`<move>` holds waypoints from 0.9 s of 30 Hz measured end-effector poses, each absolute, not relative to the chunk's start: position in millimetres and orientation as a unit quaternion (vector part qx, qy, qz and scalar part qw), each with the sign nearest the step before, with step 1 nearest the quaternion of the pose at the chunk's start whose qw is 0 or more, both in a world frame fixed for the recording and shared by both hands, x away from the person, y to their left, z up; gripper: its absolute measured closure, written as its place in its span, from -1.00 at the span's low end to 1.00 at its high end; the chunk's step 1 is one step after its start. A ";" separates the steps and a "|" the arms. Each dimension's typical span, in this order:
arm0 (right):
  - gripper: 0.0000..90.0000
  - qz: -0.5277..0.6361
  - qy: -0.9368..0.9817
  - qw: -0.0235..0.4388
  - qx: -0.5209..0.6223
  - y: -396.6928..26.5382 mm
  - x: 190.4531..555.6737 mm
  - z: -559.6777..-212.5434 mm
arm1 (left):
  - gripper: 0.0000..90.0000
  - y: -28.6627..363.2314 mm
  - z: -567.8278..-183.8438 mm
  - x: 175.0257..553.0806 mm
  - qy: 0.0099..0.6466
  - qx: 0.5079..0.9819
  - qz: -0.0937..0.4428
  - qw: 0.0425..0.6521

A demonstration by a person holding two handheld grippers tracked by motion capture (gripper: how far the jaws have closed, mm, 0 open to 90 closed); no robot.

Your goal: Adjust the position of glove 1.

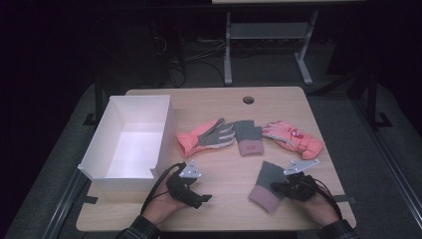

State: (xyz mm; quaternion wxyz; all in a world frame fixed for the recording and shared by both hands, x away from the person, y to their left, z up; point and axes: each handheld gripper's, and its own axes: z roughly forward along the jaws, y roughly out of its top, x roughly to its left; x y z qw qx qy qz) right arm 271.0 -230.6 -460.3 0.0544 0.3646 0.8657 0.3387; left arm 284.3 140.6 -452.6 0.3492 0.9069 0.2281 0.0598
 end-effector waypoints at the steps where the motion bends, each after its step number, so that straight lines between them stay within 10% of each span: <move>1: 1.00 0.337 0.866 0.057 0.365 -232.4 268.6 -460.1 | -0.69 140.8 -452.8 284.4 0.230 0.906 0.060 0.350; 12: 0.99 0.365 0.856 0.065 0.360 -244.7 259.0 -455.0 | -0.46 135.5 -449.8 287.4 0.232 0.903 0.055 0.357; 24: 0.09 0.385 0.841 0.081 0.371 -246.9 260.9 -449.7 | 0.99 122.0 -438.0 302.7 0.243 0.895 0.051 0.370; 27: -0.18 0.387 0.837 0.083 0.378 -248.5 262.2 -449.4 | 1.00 116.5 -438.3 310.2 0.250 0.897 0.042 0.361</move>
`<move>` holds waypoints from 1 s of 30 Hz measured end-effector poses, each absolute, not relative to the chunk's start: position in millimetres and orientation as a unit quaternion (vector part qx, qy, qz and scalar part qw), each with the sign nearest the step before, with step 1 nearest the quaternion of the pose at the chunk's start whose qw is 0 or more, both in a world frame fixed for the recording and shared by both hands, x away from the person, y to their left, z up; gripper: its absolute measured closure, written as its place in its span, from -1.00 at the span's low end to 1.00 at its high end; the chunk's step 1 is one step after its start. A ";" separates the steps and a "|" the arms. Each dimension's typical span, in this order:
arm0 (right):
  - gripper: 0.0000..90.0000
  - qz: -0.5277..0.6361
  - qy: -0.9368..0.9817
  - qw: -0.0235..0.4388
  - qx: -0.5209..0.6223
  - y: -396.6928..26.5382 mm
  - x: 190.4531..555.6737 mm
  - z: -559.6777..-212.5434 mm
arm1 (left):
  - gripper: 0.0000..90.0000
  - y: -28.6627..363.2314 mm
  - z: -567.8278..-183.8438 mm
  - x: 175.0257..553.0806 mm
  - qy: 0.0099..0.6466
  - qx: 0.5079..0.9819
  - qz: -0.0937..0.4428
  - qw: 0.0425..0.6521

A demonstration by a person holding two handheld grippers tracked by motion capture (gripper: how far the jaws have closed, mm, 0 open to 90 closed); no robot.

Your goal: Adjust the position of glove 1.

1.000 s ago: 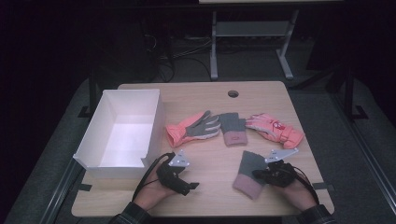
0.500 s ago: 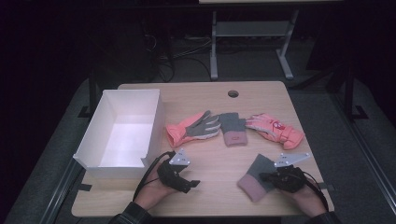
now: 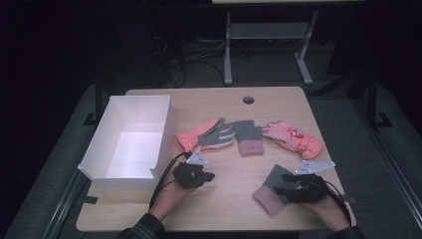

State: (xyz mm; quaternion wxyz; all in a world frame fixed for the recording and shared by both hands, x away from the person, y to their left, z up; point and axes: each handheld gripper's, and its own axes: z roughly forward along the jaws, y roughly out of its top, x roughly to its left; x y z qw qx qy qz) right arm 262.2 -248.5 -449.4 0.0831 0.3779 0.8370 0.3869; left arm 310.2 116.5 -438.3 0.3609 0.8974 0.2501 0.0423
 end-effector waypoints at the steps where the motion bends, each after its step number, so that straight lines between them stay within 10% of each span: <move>1: -0.24 0.389 0.835 0.080 0.382 -248.2 262.4 -449.0 | 1.00 116.5 -438.3 310.2 0.250 0.897 0.042 0.361; 30: -0.93 0.396 0.829 0.096 0.384 -244.8 265.1 -454.2 | 1.00 12.5 -420.9 418.2 0.228 0.895 0.038 0.382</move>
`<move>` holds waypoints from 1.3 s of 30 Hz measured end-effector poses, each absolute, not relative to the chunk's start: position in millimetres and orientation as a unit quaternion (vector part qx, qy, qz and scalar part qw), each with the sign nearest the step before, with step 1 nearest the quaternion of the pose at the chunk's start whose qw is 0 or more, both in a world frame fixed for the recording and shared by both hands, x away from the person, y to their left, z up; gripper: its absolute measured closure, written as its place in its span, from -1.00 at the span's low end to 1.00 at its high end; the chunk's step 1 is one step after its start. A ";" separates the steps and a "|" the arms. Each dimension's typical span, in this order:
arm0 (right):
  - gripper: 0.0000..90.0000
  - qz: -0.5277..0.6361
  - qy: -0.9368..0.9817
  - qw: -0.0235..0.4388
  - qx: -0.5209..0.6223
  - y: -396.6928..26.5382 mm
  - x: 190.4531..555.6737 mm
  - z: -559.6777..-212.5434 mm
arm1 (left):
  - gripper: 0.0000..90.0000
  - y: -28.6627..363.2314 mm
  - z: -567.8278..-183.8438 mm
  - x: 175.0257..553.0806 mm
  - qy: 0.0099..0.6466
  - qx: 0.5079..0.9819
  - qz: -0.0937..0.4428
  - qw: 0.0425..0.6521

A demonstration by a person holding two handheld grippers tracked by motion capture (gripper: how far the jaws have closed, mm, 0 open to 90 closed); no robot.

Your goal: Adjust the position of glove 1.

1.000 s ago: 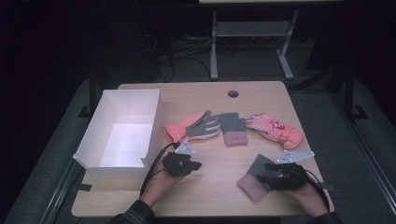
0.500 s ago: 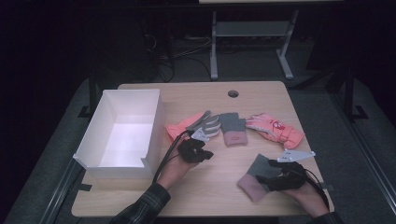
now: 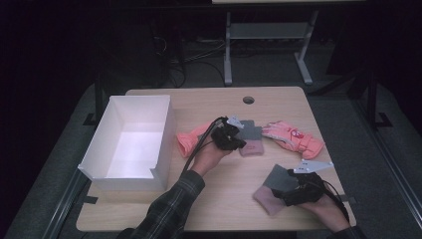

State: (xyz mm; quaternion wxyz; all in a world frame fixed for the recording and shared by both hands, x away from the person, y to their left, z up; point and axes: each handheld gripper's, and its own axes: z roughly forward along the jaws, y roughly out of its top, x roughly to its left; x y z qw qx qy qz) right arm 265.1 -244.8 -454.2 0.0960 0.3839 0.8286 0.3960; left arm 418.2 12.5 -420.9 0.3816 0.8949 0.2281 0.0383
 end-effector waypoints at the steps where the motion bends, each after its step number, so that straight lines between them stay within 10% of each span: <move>1: -0.93 0.396 0.828 0.096 0.384 -244.6 265.3 -454.3 | 1.00 8.7 -422.4 421.4 0.230 0.893 0.036 0.385; 39: -0.90 0.392 0.829 0.088 0.389 -249.9 266.3 -456.5 | 1.00 -3.2 -456.3 398.5 0.220 0.903 -0.028 0.369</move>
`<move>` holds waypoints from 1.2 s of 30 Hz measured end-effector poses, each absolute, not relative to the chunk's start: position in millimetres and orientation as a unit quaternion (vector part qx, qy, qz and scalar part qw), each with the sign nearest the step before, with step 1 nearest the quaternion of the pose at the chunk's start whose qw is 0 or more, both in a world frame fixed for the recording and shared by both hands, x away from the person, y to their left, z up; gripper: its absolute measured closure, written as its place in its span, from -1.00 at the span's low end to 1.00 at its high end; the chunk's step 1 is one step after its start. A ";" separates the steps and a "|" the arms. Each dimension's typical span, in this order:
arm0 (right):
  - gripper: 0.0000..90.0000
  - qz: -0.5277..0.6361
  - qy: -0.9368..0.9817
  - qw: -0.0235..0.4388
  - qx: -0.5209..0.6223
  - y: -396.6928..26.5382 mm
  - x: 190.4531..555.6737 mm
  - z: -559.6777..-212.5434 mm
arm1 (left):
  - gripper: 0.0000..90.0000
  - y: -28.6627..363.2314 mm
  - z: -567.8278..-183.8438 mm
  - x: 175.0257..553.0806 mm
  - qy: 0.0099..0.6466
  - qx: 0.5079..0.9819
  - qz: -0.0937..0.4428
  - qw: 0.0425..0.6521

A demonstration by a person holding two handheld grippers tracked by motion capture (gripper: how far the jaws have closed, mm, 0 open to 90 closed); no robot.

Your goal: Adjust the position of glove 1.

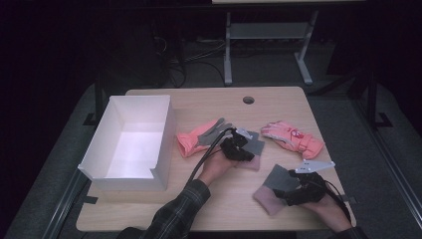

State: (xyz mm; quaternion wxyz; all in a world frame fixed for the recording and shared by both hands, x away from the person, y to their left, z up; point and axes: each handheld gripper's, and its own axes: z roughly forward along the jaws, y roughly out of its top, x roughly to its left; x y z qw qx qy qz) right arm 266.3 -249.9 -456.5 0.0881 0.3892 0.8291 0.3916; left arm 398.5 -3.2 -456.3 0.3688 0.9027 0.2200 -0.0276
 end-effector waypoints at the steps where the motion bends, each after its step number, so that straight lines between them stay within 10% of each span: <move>1: -0.90 0.391 0.829 0.088 0.389 -249.8 266.4 -456.8 | 1.00 -1.3 -456.6 395.7 0.220 0.902 -0.029 0.371; 36: -0.81 0.386 0.829 0.089 0.395 -250.6 264.3 -456.0 | 1.00 108.5 -444.8 320.5 0.210 0.922 -0.016 0.323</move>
